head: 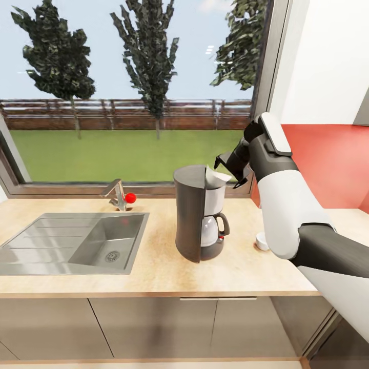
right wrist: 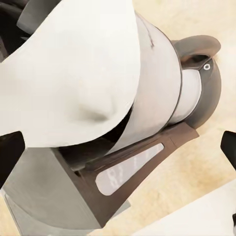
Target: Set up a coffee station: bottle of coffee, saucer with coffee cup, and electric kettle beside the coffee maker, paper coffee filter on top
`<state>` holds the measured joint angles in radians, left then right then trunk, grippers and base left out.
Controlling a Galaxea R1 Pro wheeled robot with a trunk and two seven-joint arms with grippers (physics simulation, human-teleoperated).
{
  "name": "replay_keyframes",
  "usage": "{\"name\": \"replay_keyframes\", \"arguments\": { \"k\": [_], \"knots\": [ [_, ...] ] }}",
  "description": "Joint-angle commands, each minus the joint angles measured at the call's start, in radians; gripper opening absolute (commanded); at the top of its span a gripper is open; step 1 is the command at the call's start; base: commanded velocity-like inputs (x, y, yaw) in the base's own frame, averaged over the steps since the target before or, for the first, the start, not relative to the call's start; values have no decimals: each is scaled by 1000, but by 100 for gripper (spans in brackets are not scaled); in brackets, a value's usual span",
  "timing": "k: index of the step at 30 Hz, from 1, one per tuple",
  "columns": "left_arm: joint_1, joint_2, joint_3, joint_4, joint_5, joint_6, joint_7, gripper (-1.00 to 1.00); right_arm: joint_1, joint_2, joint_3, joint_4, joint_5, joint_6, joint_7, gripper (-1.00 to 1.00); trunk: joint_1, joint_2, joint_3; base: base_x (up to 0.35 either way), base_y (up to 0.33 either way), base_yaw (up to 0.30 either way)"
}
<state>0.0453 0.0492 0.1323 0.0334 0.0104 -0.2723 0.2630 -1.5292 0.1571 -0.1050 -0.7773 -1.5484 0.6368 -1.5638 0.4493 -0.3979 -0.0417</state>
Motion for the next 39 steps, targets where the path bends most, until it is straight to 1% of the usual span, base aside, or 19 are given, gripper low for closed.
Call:
{"name": "replay_keyframes", "arguments": {
  "k": [1,18,23,39],
  "knots": [
    [-1,0,6,2,1,-7,-1,100,-1,1,-4,0,-4,11,-7,100,1,-2,-2,0,0,0],
    [-1,2,6,2,2,-8,-1,100,-1,1,-4,0,-4,11,-7,100,1,-2,-2,0,0,0],
    [-1,3,11,2,2,-6,-1,100,-1,1,-4,1,-4,11,-7,100,1,-2,-2,-4,-1,0],
    [-1,3,12,1,2,-5,-1,100,0,1,-4,1,-4,11,-7,100,1,-2,-2,-244,-186,0]
  ]
}}
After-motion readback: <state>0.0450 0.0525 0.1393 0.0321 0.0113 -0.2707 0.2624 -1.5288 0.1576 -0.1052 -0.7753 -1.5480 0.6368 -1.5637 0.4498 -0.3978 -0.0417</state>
